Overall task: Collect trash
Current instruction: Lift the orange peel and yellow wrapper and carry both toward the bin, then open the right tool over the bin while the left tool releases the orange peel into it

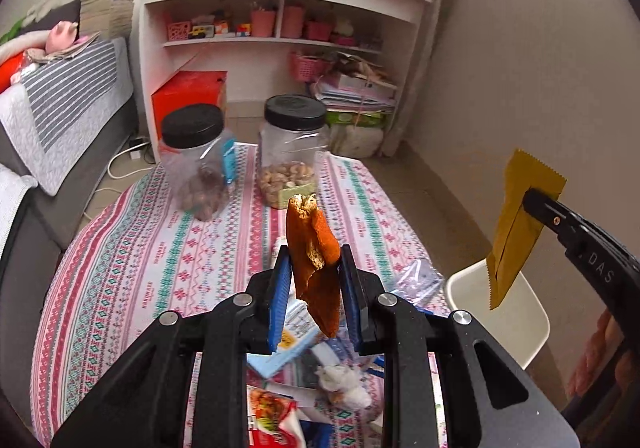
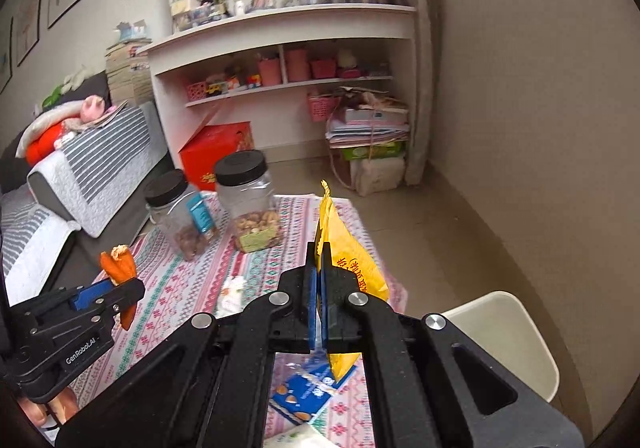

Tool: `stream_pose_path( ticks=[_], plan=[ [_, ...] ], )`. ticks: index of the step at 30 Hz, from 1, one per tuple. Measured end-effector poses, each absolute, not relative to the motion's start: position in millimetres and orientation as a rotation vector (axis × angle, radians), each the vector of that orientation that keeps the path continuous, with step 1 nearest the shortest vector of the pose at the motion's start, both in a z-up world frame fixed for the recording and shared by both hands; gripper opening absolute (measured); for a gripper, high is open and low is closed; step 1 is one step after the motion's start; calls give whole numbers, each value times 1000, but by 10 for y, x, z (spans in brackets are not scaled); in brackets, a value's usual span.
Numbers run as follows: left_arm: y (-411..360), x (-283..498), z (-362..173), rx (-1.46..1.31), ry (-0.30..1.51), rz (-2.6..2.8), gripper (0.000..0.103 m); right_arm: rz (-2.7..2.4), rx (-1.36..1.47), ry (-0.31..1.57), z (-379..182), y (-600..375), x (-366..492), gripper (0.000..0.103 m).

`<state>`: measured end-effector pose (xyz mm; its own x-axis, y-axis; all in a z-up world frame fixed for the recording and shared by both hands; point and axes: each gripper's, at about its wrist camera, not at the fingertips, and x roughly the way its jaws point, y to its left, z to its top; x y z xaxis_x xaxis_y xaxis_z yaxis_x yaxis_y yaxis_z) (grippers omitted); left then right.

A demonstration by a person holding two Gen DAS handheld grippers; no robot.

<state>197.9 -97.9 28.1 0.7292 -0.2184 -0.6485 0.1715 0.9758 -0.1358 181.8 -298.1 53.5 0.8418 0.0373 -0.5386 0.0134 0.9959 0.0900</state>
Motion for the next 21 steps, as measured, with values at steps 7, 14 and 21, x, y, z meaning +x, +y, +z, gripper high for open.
stream_pose_path(
  ticks=[7,14,21],
  plan=[
    [-1248,1899,345,-43,711,-252,24,-44,129,565,562,-3319,1699,0],
    [-1528,1824,406,-23,701,-288,24,-110,163,591,516,-3676,1602,0],
    [-1906,1694,491,16,684,-345,24,-194,223,632,424,-4102,1480,1]
  ],
)
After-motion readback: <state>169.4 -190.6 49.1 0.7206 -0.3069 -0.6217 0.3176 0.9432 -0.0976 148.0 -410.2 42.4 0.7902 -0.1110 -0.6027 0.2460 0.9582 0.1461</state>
